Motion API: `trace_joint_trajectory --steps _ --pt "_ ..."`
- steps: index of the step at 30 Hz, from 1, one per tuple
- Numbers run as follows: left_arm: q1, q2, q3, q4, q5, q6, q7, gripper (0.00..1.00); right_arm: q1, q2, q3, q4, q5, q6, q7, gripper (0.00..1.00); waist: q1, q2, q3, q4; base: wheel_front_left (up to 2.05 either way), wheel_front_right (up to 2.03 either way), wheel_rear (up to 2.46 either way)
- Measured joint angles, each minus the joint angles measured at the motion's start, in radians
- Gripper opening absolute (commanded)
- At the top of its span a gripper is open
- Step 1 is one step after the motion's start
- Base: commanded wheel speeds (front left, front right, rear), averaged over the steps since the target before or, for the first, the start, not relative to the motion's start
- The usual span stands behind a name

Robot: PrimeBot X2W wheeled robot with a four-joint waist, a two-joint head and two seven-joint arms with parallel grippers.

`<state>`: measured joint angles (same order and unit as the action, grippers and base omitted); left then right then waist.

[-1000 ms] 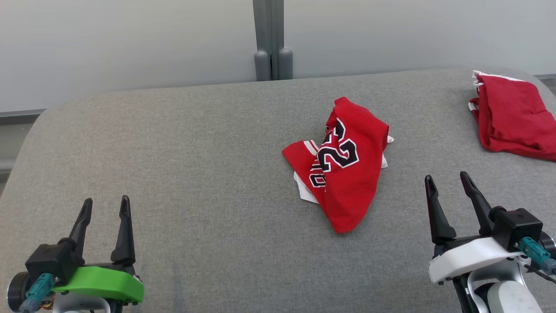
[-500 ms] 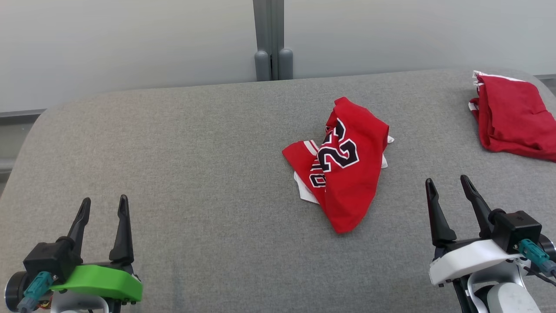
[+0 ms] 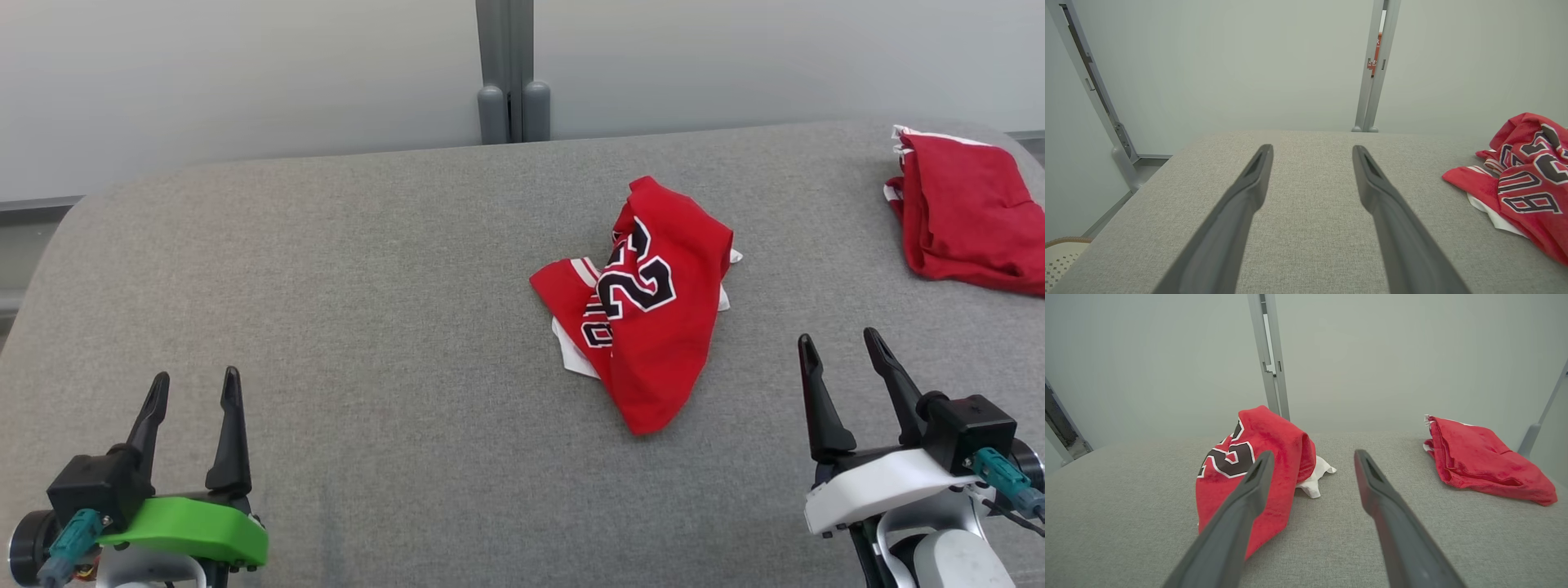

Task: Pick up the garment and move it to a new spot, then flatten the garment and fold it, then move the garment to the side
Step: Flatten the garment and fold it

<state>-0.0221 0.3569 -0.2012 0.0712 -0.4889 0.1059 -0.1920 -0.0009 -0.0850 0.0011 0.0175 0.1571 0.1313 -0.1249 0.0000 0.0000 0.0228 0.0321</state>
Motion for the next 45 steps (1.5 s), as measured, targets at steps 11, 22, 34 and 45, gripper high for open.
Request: trace_joint_trajectory --steps 11,22,34,45 --pt "-0.171 -0.029 -0.106 0.054 0.048 -0.058 0.031 1.00 -0.045 0.006 0.013 0.011 0.000 0.000 -0.017 1.00 0.0000 0.0000 0.062 -0.049 0.00 0.00 0.00" --pt "-0.418 -0.105 -0.252 0.253 0.102 -0.160 0.078 1.00 -0.120 0.016 0.009 0.058 0.013 0.000 -0.067 1.00 0.0000 0.0000 0.167 -0.160 0.00 0.00 0.00" --pt "-0.513 -0.150 -0.353 0.515 0.121 -0.211 0.087 1.00 -0.162 0.029 0.007 0.116 0.026 0.000 -0.114 1.00 0.0001 0.0000 0.279 -0.290 0.00 0.00 0.00" --pt "-0.576 -0.193 -0.384 0.646 0.094 -0.229 0.025 0.00 -0.179 0.033 -0.013 0.139 0.022 0.000 -0.129 1.00 0.0001 0.0000 0.333 -0.332 0.00 0.00 0.00"
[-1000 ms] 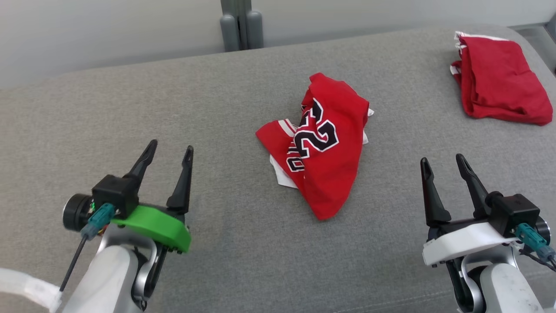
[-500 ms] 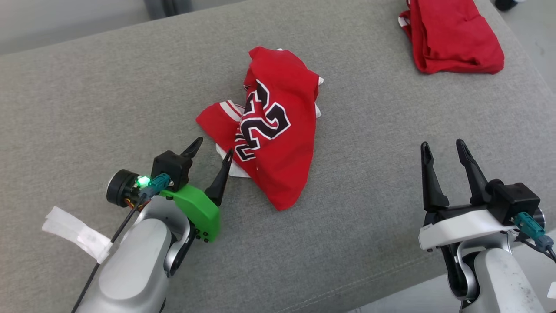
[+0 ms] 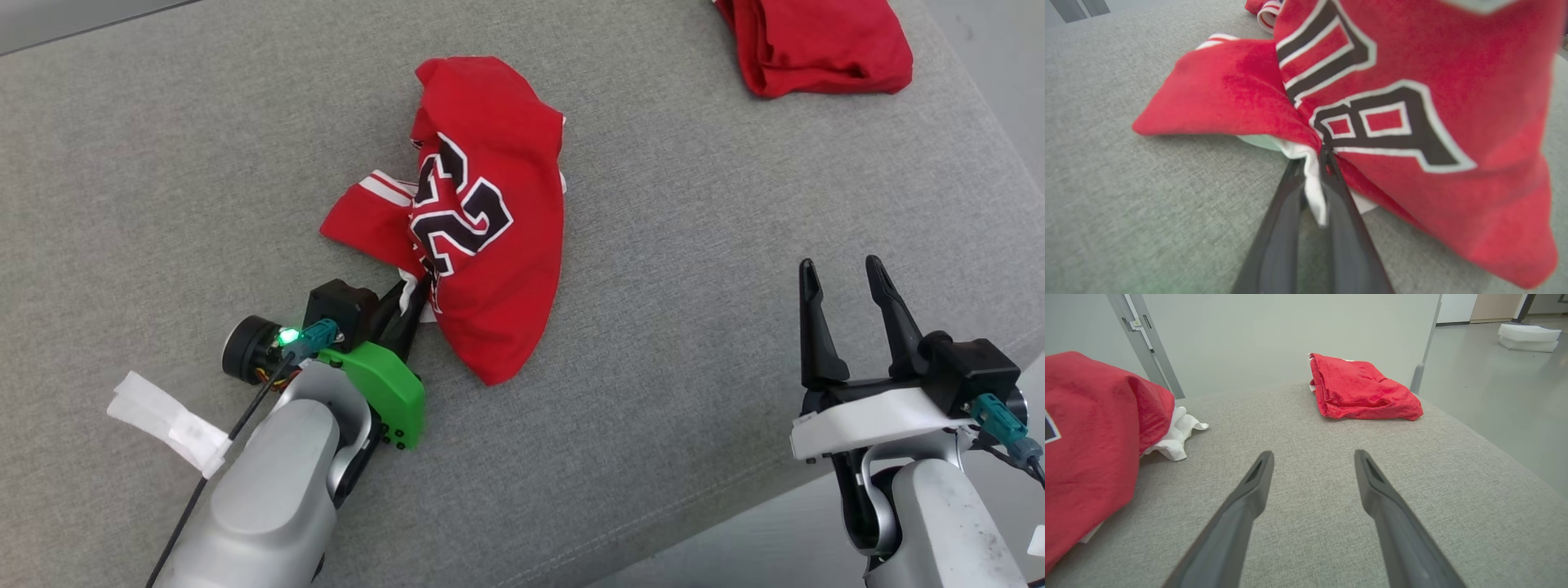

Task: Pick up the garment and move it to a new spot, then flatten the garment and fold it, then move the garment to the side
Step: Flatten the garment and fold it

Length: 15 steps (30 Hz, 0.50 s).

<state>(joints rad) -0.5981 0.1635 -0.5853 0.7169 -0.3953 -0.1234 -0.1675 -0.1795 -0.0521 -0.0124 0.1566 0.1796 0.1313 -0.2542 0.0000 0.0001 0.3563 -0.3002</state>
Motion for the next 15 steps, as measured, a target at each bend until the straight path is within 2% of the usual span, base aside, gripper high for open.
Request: trace_joint_trajectory --steps 7,15 --pt "-0.001 0.004 0.030 -0.007 -0.027 0.012 -0.061 0.00 0.007 0.001 -0.003 0.002 -0.017 0.000 -0.002 1.00 0.0000 0.0000 -0.035 0.039 0.00 0.00 0.00" --pt "0.082 0.057 0.096 -0.138 -0.048 0.069 -0.087 0.00 0.046 -0.010 -0.016 0.003 -0.027 0.000 0.019 1.00 0.0000 0.0000 -0.107 0.131 0.00 0.00 0.00"
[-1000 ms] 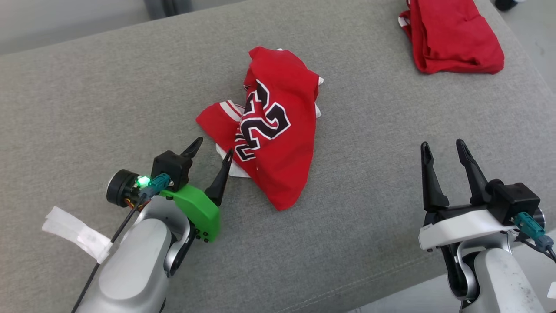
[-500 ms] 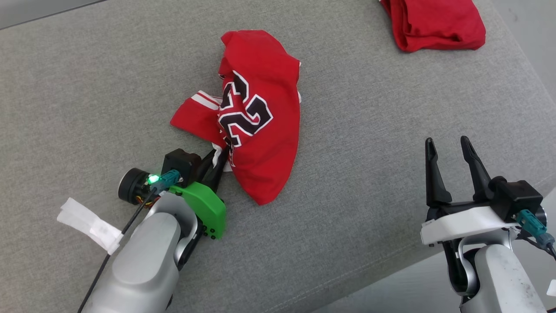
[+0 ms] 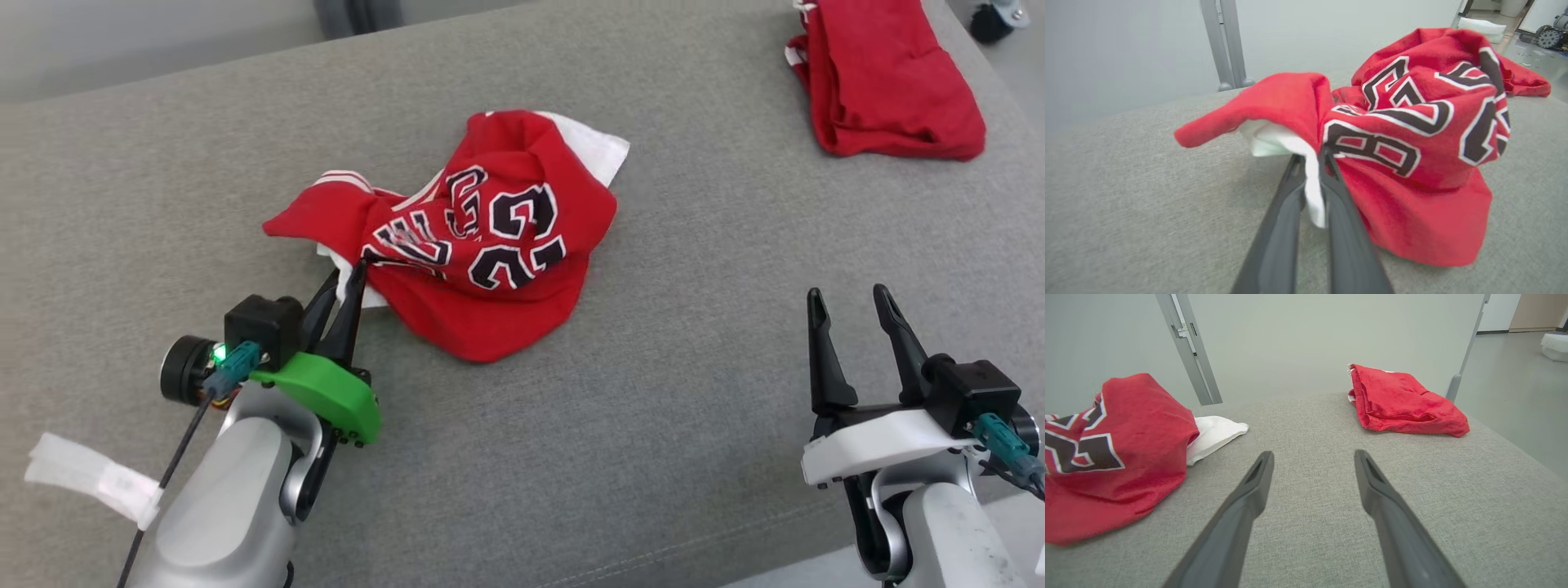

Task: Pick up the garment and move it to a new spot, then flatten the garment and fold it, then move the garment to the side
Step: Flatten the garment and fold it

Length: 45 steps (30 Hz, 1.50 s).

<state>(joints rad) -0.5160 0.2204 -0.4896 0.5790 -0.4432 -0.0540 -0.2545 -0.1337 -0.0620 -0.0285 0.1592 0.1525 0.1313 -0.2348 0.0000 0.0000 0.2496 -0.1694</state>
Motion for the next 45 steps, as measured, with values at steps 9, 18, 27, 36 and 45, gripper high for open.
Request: trace_joint_trajectory --steps 9,18,27,36,45 --pt "0.196 0.088 0.063 -0.190 -0.040 0.092 0.016 0.00 0.027 -0.001 0.010 -0.015 -0.002 0.000 0.022 1.00 0.0000 0.0000 -0.070 0.127 0.00 0.00 0.00" --pt "0.455 0.114 0.098 -0.318 -0.110 0.173 0.045 0.00 0.047 0.002 0.012 -0.009 0.001 0.000 0.028 1.00 0.0000 0.0000 -0.120 0.204 0.00 0.00 0.00" --pt "0.494 0.101 0.077 -0.342 -0.113 0.179 0.051 1.00 0.048 -0.002 0.007 -0.007 0.004 0.000 0.031 1.00 0.0000 0.0000 -0.129 0.220 0.00 0.00 0.00" --pt "0.433 0.186 0.146 -0.461 -0.084 0.212 0.039 1.00 0.050 -0.001 0.001 -0.004 0.004 0.000 0.031 1.00 0.0000 0.0000 -0.127 0.204 0.00 0.00 0.00" --pt "0.161 0.297 0.172 -0.506 -0.045 0.152 0.133 1.00 0.016 -0.001 0.010 -0.002 0.005 0.000 0.026 1.00 0.0000 0.0000 -0.083 0.168 0.00 0.00 0.00"
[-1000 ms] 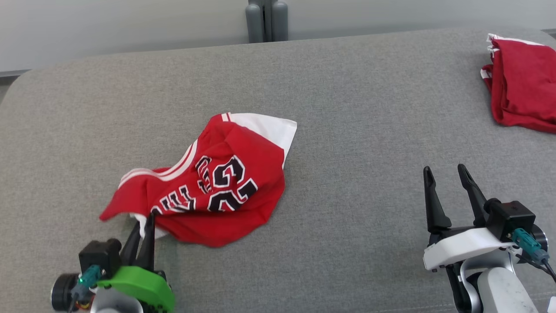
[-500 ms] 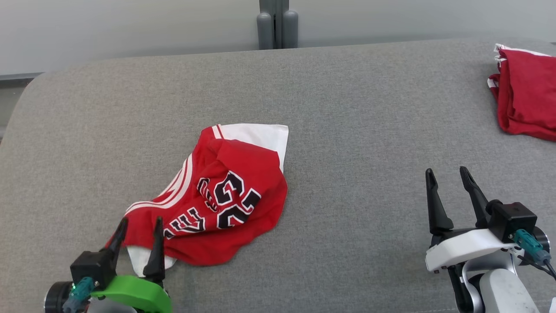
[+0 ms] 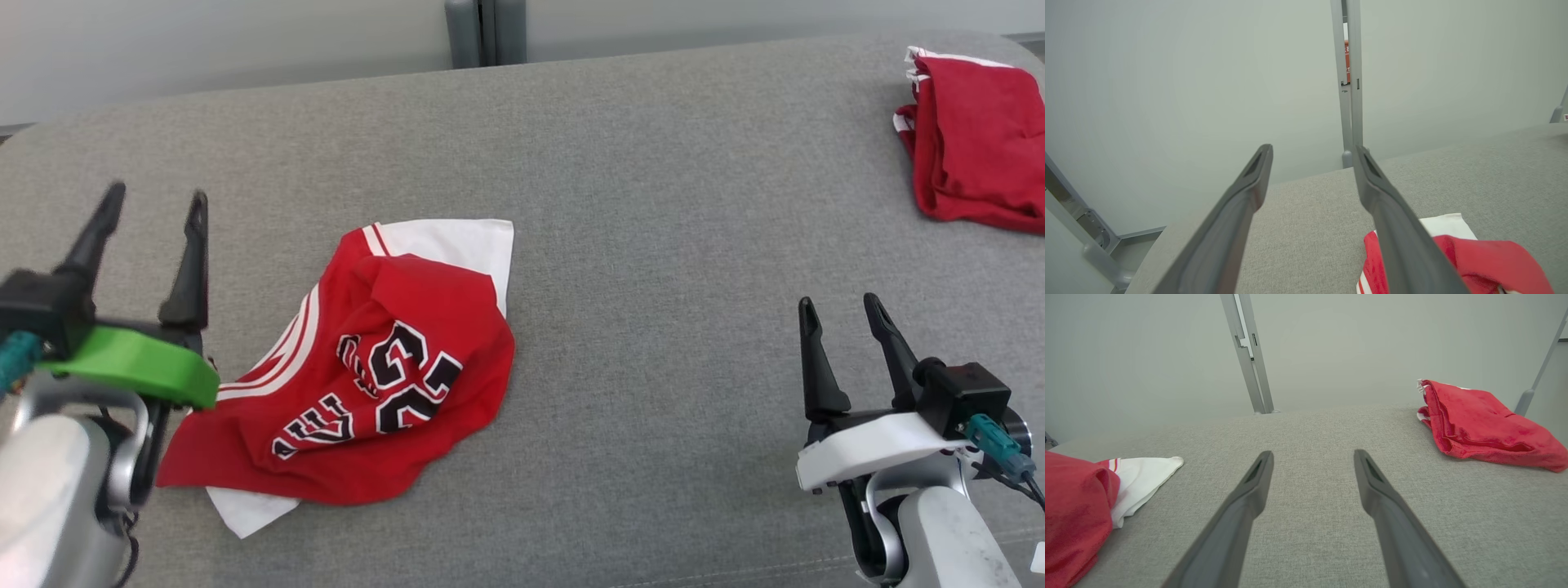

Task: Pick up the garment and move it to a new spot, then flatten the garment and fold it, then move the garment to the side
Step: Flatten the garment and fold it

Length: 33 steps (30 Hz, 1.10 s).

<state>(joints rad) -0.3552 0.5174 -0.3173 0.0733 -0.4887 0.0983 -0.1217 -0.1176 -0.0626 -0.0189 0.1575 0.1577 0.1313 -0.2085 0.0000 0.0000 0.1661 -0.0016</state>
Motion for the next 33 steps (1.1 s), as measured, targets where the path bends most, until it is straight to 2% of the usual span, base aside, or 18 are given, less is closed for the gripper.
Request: trace_joint_trajectory --steps 9,13,17,21,25,33 --pt "-0.255 0.065 -0.004 0.103 -0.013 -0.104 0.119 1.00 -0.052 0.003 -0.002 0.013 0.007 0.000 -0.023 1.00 0.0000 0.0000 0.088 -0.075 0.00 0.00 0.00" --pt "-0.332 0.065 -0.053 0.193 -0.014 -0.164 0.175 1.00 -0.068 0.007 0.000 0.031 0.014 0.000 -0.036 1.00 0.0000 0.0000 0.130 -0.113 0.00 0.00 0.00" --pt "-0.384 0.052 -0.106 0.300 -0.038 -0.204 0.229 1.00 -0.093 0.009 0.012 0.047 0.017 0.000 -0.042 1.00 0.0000 0.0000 0.165 -0.149 0.00 0.00 0.00" --pt "-0.406 0.019 -0.152 0.399 -0.096 -0.222 0.282 1.00 -0.111 0.010 0.016 0.057 0.021 0.000 -0.049 1.00 0.0000 0.0000 0.195 -0.179 0.00 0.00 0.00" --pt "-0.422 0.016 -0.193 0.495 -0.151 -0.226 0.338 1.00 -0.129 0.011 0.025 0.060 0.021 0.000 -0.050 1.00 0.0000 0.0000 0.220 -0.200 0.00 0.00 0.00" --pt "-0.446 0.047 -0.308 0.546 -0.259 -0.227 0.425 1.00 -0.138 0.012 0.023 0.063 0.021 0.000 -0.053 1.00 0.0000 0.0000 0.247 -0.226 0.00 0.00 0.00"
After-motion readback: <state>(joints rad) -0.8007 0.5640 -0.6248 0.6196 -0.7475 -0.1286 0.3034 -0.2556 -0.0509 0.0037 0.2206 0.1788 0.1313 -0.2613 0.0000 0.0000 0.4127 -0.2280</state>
